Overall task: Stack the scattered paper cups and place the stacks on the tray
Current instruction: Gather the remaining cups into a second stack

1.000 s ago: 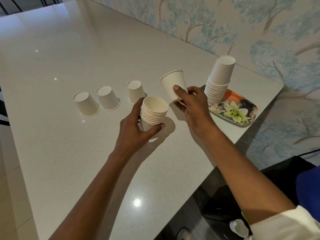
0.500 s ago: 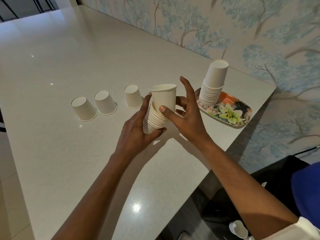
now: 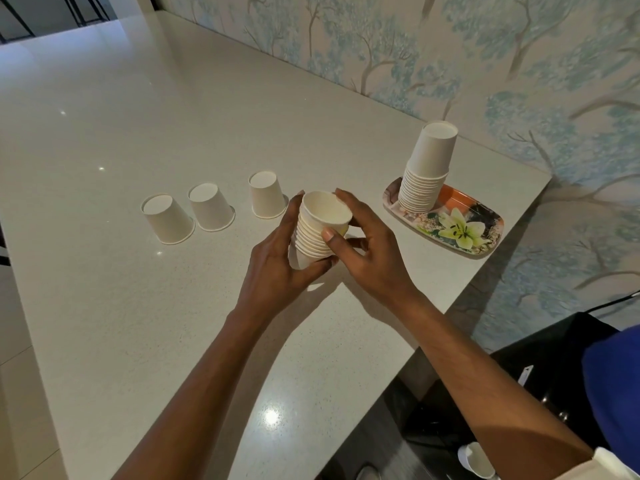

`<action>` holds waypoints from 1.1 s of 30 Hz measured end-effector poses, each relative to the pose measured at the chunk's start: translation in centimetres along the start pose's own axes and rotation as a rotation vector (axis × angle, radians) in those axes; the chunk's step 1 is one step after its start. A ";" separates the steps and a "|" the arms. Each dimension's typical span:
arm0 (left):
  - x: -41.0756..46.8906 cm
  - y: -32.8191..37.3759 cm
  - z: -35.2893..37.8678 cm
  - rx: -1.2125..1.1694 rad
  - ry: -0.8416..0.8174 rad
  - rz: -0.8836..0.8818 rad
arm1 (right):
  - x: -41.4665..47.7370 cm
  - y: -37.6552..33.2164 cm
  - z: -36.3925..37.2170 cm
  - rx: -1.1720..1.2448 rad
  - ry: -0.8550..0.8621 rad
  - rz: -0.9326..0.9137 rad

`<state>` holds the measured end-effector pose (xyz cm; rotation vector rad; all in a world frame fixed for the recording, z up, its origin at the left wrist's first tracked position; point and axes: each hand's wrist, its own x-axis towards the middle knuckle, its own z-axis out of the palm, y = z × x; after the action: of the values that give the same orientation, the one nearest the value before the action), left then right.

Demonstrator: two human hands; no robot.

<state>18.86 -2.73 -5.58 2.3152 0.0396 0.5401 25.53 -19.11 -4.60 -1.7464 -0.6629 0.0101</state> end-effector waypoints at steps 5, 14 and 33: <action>0.2 -0.2 0.5 -0.045 0.031 -0.023 | -0.7 0.3 0.2 0.082 -0.099 0.072; 1.1 0.4 1.8 -0.121 -0.069 0.002 | -1.5 1.4 0.4 0.190 0.032 0.186; 15.4 -6.4 -4.0 0.729 -0.320 -0.111 | -3.1 1.7 -2.6 0.048 0.208 0.117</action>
<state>32.10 7.43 -1.73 3.0579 0.2443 0.0854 24.57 -22.97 -6.44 -1.7099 -0.4059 -0.0732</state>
